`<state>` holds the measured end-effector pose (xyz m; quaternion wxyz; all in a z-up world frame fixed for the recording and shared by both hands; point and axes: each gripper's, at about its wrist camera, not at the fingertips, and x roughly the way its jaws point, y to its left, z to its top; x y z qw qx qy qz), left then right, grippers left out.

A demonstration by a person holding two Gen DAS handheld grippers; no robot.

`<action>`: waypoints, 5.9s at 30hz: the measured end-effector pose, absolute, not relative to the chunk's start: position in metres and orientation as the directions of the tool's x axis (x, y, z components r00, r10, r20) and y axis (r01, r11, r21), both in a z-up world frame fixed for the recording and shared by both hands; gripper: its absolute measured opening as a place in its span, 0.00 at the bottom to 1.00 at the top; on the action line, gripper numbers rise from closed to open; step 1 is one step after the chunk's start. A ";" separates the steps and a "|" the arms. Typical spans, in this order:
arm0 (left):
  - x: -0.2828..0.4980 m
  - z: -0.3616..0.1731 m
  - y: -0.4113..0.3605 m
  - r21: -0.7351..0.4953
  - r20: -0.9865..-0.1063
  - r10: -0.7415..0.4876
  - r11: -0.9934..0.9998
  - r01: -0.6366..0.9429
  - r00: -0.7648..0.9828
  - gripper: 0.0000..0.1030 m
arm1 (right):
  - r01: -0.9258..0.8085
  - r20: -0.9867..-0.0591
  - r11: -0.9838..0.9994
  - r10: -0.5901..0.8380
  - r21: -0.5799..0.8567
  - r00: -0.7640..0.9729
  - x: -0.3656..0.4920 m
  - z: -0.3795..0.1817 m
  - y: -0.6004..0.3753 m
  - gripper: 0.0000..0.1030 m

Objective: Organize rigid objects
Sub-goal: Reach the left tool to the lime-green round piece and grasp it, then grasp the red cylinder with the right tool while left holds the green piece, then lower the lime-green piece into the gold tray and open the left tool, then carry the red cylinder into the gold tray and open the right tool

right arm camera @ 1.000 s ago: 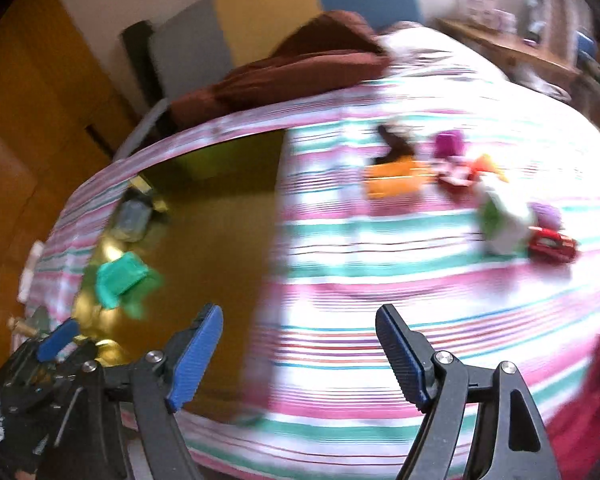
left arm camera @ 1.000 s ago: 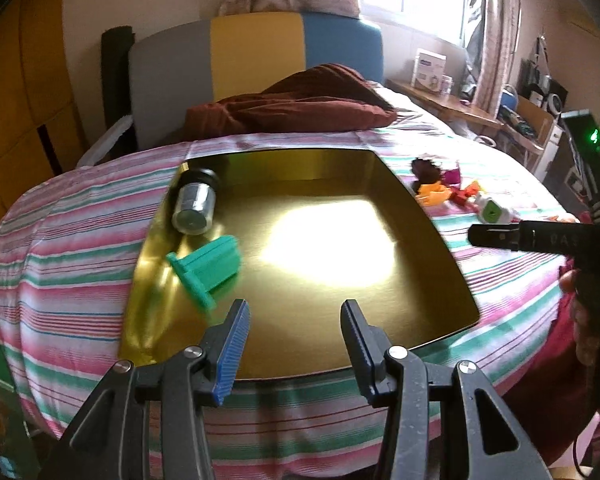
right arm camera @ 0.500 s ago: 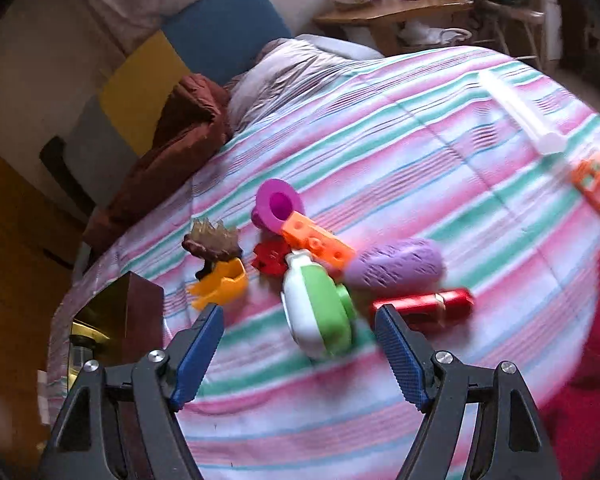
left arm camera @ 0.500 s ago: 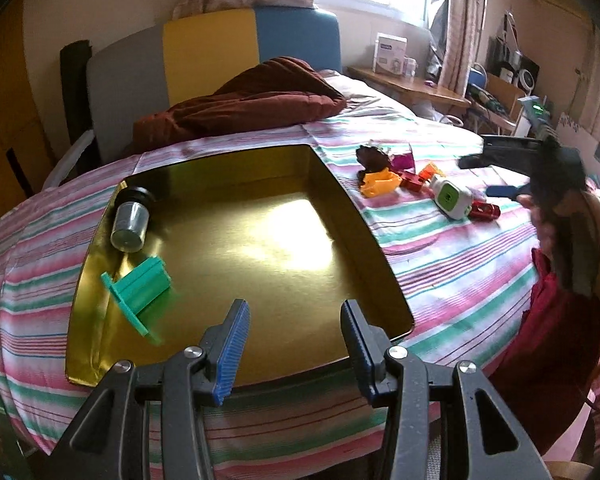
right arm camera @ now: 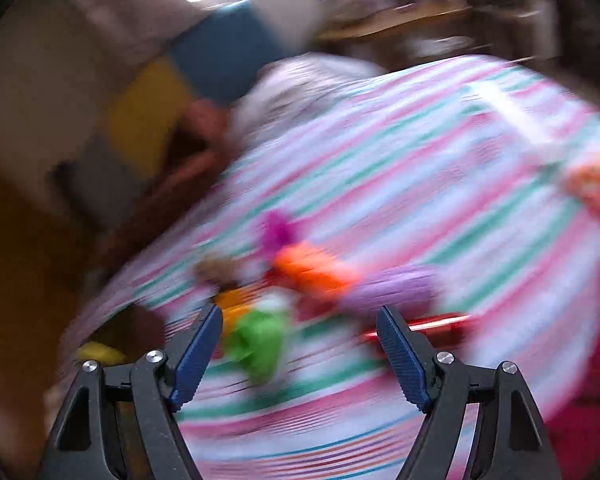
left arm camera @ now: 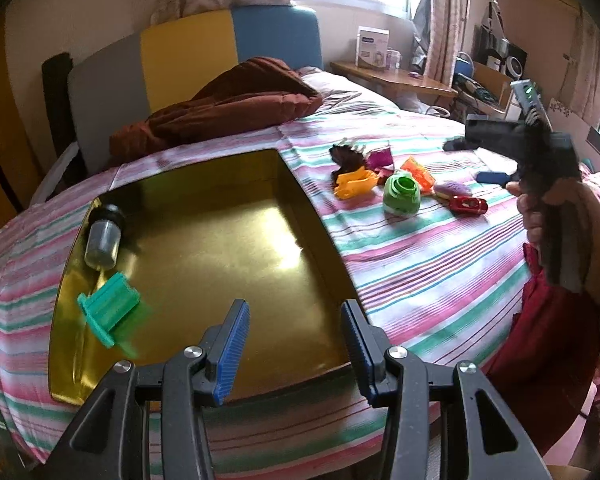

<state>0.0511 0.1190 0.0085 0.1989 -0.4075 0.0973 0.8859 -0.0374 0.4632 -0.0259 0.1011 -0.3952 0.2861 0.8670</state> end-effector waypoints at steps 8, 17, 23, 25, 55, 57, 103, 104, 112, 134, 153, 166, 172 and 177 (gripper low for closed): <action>0.037 0.024 0.161 -0.014 -0.758 0.340 -0.862 -0.507 -0.557 0.46 | -0.562 -0.824 -0.745 0.030 0.359 -0.566 -0.039 -0.043 0.494 0.78; -0.017 0.017 0.244 -0.096 -0.796 0.395 -0.831 -0.548 -0.460 0.64 | -0.614 -0.801 -0.658 0.026 0.437 -0.598 -0.021 -0.046 0.507 0.78; -0.056 -0.013 0.296 -0.044 -0.830 0.356 -0.809 -0.586 -0.430 0.64 | -0.612 -0.785 -0.634 0.013 0.472 -0.619 -0.020 -0.046 0.512 0.78; -0.068 -0.024 0.308 -0.038 -0.843 0.342 -0.808 -0.588 -0.416 0.64 | -0.617 -0.779 -0.622 0.018 0.482 -0.627 -0.018 -0.045 0.515 0.78; -0.057 -0.075 0.288 -0.125 -0.850 0.366 -0.839 -0.530 -0.378 0.51 | -0.630 -0.857 -0.681 0.008 0.373 -0.515 -0.034 -0.059 0.504 0.93; -0.053 -0.074 0.278 -0.154 -0.849 0.378 -0.845 -0.512 -0.369 0.51 | -0.617 -0.868 -0.705 0.007 0.348 -0.497 -0.037 -0.060 0.498 0.93; 0.003 -0.026 0.065 -0.207 -0.757 0.399 -0.898 -0.388 -0.518 0.51 | -0.501 -0.929 -0.854 0.065 0.137 -0.365 -0.054 -0.076 0.462 0.73; 0.002 -0.028 0.059 -0.195 -0.760 0.384 -0.904 -0.379 -0.525 0.51 | -0.494 -0.926 -0.854 0.042 0.162 -0.376 -0.053 -0.075 0.461 0.73; -0.004 -0.035 0.026 -0.163 -0.782 0.341 -0.920 -0.357 -0.522 0.51 | -0.463 -0.905 -0.846 -0.054 0.266 -0.422 -0.050 -0.072 0.458 0.73; -0.003 -0.053 -0.021 -0.007 -0.818 0.152 -0.967 -0.254 -0.555 0.52 | -0.396 -0.817 -0.793 -0.207 0.462 -0.538 -0.041 -0.058 0.450 0.73; 0.028 -0.016 -0.029 -0.123 -0.716 0.200 -0.979 -0.161 -0.668 0.52 | -0.363 -0.791 -0.790 -0.236 0.494 -0.564 -0.038 -0.053 0.449 0.73; 0.040 -0.017 -0.009 -0.117 -0.714 0.245 -0.965 -0.233 -0.656 0.52 | -0.145 -0.752 -0.891 -0.265 0.430 -0.603 -0.041 -0.017 0.358 0.73; 0.044 -0.019 -0.017 -0.136 -0.712 0.255 -0.964 -0.228 -0.654 0.52 | 0.061 -0.735 -0.940 -0.301 0.334 -0.607 -0.060 0.009 0.268 0.73; 0.048 -0.019 -0.024 -0.137 -0.703 0.259 -0.963 -0.230 -0.663 0.52 | 0.168 -0.783 -0.948 -0.317 0.269 -0.535 -0.089 0.003 0.193 0.73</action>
